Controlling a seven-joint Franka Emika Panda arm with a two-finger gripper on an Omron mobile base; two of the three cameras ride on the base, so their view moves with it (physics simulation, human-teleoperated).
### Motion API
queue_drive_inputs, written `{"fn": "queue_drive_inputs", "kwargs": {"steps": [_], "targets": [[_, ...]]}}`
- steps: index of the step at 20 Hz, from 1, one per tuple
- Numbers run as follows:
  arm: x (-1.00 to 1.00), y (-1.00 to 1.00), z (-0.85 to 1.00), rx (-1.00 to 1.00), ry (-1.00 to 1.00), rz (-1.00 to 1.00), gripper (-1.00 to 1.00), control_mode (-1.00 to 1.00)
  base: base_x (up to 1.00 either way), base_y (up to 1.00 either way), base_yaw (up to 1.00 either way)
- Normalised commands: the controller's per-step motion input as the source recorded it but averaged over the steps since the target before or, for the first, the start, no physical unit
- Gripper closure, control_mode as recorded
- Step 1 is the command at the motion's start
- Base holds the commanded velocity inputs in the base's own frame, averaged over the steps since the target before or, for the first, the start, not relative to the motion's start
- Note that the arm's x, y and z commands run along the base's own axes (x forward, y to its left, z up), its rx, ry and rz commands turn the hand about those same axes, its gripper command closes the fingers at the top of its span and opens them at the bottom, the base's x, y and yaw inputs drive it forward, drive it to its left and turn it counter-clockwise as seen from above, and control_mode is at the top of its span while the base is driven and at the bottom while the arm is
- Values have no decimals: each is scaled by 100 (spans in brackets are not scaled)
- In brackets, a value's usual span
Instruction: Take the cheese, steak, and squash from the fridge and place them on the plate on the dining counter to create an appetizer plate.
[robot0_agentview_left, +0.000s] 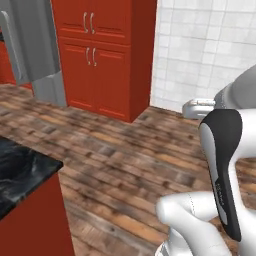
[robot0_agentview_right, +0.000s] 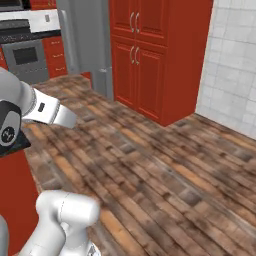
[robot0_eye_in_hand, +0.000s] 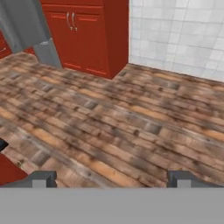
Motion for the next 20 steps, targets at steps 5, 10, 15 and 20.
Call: {"fn": "queue_drive_inputs", "kwargs": {"steps": [5, 10, 15, 20], "targets": [[0, 0, 0, 0, 0, 0, -100, 100, 100, -50, 43], [0, 0, 0, 0, 0, 0, -100, 100, 100, -50, 43], [0, 0, 0, 0, 0, 0, -100, 100, 100, -50, 43], [0, 0, 0, 0, 0, 0, -100, 100, 100, -49, 43]]}}
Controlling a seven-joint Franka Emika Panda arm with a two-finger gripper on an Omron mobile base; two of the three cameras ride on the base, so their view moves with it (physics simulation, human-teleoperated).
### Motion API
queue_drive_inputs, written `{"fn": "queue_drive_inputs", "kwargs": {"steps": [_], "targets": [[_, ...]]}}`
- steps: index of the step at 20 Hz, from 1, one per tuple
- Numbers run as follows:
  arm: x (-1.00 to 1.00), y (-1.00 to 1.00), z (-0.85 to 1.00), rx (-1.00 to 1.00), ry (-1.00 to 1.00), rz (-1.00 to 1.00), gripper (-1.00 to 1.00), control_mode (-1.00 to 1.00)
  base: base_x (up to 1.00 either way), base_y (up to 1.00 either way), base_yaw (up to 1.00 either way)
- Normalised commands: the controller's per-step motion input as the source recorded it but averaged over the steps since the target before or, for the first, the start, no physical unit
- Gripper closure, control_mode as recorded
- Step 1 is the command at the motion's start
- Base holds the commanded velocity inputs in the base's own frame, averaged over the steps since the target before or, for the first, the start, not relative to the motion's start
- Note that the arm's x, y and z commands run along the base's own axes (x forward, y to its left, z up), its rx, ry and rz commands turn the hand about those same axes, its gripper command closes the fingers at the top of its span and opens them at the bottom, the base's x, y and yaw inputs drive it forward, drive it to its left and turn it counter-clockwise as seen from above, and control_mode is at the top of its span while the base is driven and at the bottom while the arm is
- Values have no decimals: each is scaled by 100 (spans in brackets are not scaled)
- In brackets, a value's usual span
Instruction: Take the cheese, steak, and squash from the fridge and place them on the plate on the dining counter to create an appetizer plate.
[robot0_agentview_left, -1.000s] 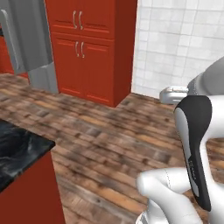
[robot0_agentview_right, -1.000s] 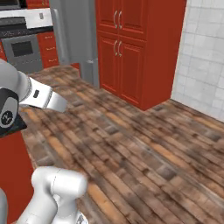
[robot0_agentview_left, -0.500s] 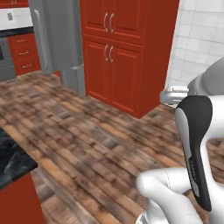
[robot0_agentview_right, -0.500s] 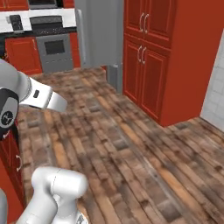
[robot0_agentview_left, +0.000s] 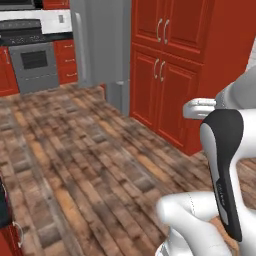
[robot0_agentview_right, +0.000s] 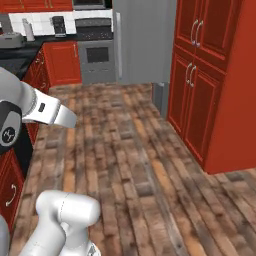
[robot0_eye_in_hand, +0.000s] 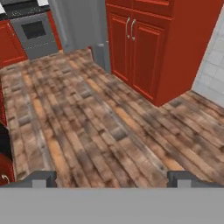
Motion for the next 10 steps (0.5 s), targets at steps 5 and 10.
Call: {"fn": "queue_drive_inputs", "kwargs": {"steps": [5, 10], "targets": [[0, 0, 0, 0, 0, 0, -100, 100, 100, -45, 41], [0, 0, 0, 0, 0, 0, -100, 100, 100, -39, 37]]}}
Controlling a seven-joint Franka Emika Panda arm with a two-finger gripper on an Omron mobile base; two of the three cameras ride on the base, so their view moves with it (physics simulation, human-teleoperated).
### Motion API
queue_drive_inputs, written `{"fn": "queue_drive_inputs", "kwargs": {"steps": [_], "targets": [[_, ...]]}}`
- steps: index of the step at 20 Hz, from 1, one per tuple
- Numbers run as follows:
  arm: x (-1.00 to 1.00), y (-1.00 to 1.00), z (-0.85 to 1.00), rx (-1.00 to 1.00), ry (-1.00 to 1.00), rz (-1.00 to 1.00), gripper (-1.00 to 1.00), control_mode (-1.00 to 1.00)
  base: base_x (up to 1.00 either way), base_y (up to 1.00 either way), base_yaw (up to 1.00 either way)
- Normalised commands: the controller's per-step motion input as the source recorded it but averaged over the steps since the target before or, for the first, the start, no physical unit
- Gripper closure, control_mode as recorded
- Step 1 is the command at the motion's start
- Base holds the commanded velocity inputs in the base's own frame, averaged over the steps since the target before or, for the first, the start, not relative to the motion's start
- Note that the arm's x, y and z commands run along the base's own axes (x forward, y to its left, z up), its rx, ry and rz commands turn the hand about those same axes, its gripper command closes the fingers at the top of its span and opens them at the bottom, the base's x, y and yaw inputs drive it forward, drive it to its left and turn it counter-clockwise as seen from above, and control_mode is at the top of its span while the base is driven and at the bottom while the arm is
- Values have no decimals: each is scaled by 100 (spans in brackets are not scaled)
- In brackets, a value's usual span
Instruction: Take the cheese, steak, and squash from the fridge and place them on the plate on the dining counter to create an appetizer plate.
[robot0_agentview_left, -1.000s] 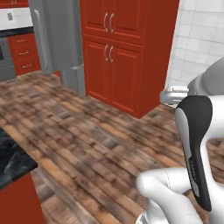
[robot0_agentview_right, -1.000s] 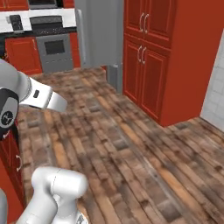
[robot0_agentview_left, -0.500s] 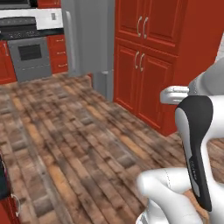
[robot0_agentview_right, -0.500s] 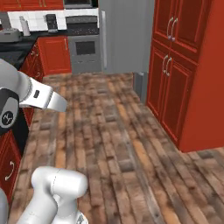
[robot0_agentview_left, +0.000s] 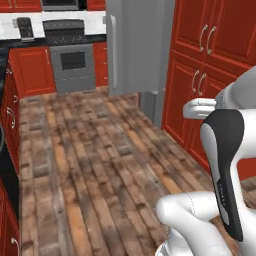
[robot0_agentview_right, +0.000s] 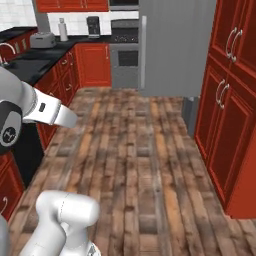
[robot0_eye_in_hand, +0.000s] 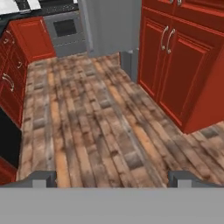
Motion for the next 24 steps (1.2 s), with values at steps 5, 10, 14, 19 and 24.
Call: {"fn": "queue_drive_inputs", "kwargs": {"steps": [5, 10, 14, 19, 24], "targets": [[0, 0, 0, 0, 0, 0, -100, 100, 100, -35, 32], [0, 0, 0, 0, 0, 0, -100, 100, 100, -31, 22], [0, 0, 0, 0, 0, 0, -100, 100, 100, -20, 14], [0, 0, 0, 0, 0, 0, -100, 100, 100, -2, 6], [0, 0, 0, 0, 0, 0, -100, 100, 100, 0, -1]]}}
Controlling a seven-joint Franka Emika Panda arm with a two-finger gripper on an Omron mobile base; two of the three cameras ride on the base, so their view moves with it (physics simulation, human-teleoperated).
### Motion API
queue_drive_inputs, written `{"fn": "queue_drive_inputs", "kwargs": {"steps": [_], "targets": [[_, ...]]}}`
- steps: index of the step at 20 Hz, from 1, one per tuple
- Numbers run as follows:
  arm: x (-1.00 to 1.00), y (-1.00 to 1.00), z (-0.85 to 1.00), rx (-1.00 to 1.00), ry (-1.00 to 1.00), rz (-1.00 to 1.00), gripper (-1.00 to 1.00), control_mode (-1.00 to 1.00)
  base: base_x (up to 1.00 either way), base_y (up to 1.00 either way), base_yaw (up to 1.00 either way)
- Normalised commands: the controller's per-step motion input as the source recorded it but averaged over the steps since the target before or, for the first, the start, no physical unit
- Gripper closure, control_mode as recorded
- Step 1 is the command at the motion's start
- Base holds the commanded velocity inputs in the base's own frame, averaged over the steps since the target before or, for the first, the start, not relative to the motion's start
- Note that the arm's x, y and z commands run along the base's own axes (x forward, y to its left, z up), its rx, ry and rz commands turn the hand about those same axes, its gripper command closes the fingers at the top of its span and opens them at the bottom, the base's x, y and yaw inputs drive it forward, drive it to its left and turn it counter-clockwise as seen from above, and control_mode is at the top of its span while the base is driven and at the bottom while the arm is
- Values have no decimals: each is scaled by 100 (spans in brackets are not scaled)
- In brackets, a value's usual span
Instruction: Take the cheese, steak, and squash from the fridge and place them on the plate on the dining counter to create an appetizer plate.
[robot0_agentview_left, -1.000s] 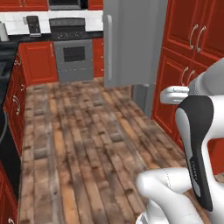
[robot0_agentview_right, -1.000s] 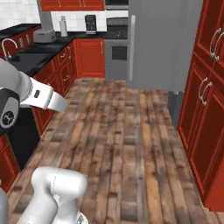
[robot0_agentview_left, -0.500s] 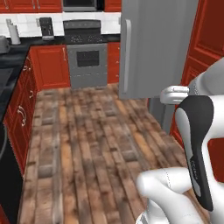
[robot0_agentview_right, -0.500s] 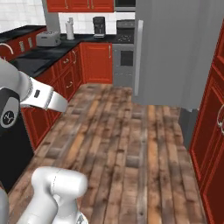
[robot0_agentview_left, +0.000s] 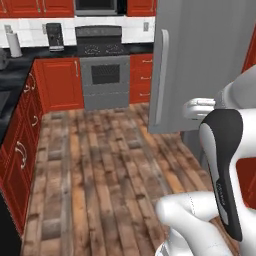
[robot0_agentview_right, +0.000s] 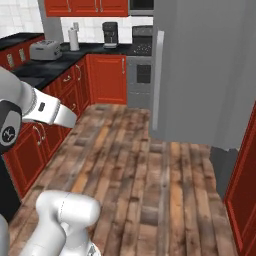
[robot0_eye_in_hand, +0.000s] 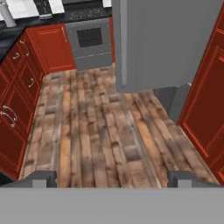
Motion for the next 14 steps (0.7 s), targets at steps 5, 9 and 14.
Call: {"fn": "queue_drive_inputs", "kwargs": {"steps": [5, 9, 14], "targets": [[0, 0, 0, 0, 0, 0, -100, 100, 100, 14, -11], [0, 0, 0, 0, 0, 0, -100, 100, 100, 30, -15], [0, 0, 0, 0, 0, 0, -100, 100, 100, 47, -20]]}}
